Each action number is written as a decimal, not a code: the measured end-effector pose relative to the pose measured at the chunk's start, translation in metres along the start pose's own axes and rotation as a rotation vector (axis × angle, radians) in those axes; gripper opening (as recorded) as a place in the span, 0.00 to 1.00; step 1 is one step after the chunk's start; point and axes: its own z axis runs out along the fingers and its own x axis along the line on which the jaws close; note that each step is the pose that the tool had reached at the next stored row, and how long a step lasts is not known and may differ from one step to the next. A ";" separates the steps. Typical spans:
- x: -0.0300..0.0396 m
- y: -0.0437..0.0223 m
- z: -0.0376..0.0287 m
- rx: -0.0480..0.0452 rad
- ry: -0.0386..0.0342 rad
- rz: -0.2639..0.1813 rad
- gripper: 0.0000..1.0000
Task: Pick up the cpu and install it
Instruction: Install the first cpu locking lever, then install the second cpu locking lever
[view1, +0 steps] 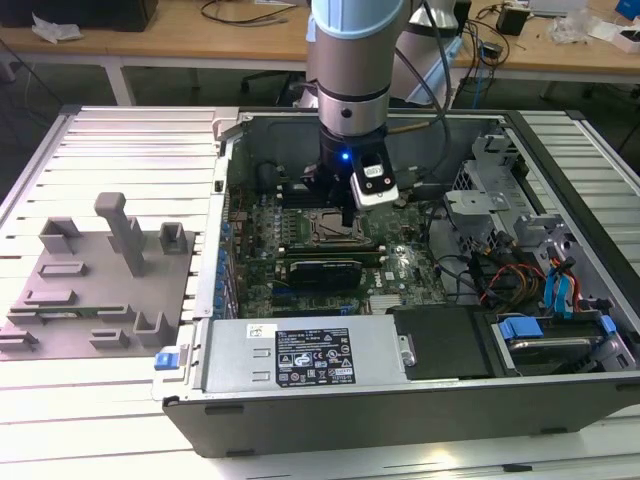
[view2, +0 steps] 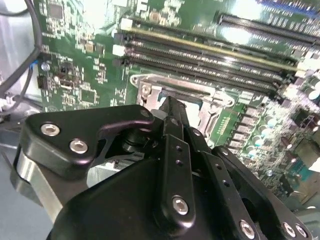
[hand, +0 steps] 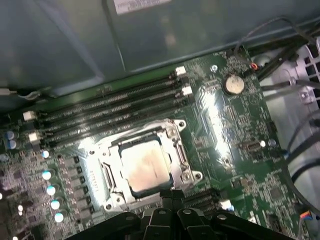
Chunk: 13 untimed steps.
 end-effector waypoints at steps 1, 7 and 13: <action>0.0013 0.0040 0.0006 -0.0017 0.0007 0.000 0.11; 0.0052 0.0108 0.0019 -0.0031 0.0020 -0.008 0.11; 0.0122 0.0086 0.0014 -0.0032 0.0024 -0.015 0.11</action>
